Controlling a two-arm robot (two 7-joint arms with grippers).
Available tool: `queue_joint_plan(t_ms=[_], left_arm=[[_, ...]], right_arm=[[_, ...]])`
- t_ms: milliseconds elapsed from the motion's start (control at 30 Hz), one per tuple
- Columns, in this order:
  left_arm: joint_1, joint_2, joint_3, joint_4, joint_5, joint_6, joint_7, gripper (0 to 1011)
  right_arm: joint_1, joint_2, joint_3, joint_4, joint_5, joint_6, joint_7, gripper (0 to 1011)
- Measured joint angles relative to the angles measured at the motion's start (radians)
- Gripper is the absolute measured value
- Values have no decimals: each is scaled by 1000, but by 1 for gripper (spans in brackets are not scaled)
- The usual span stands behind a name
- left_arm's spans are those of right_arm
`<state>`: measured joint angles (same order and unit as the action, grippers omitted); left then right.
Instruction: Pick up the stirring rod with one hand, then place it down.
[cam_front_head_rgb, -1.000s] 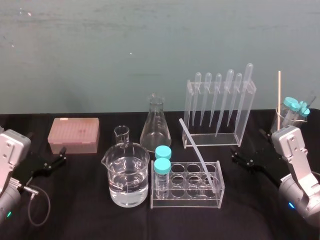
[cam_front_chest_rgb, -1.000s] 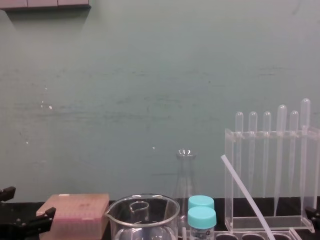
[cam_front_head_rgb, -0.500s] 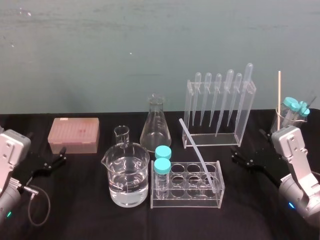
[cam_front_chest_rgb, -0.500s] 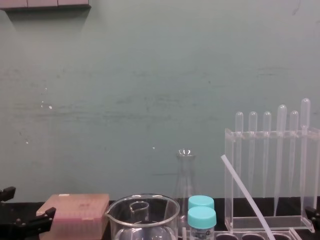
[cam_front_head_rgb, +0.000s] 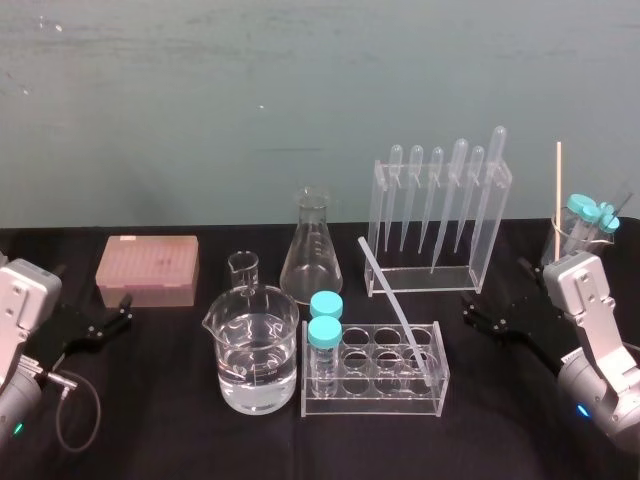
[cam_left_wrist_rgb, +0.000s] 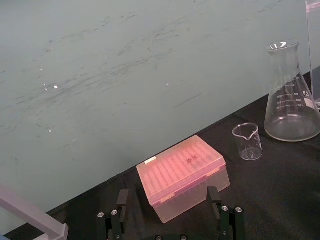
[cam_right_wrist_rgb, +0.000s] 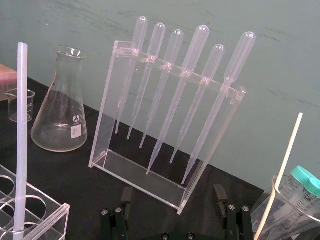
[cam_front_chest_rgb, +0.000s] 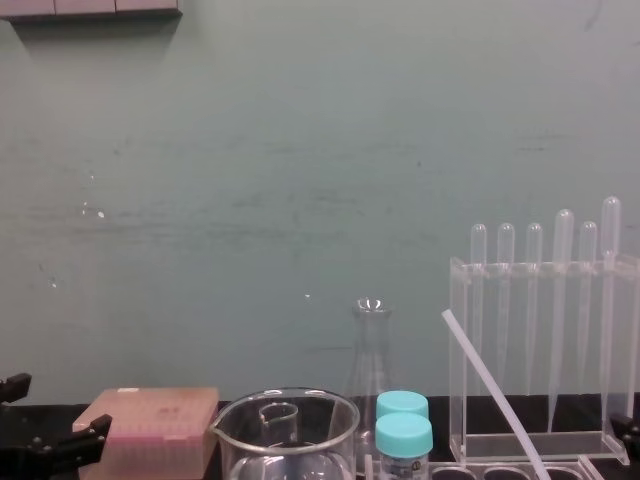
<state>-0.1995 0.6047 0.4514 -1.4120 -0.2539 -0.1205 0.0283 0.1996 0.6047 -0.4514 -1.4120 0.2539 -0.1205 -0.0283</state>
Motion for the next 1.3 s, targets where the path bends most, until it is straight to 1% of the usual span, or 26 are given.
queue_joint_plan(t_ms=[1100, 1200, 1267, 1300], left_arm=[[0, 0, 0, 0, 0, 0, 0, 1000], [0, 0, 0, 0, 0, 0, 0, 1000], [0, 0, 0, 0, 0, 0, 0, 1000], [0, 0, 0, 0, 0, 0, 0, 1000]], right_arm=[[0, 0, 0, 0, 0, 0, 0, 1000], [-3, -5, 10, 0, -9, -18, -6, 1000], [-8, -10, 24, -5, -34, -61, -30, 1000], [-11, -13, 34, -12, -57, -99, -51, 1000]])
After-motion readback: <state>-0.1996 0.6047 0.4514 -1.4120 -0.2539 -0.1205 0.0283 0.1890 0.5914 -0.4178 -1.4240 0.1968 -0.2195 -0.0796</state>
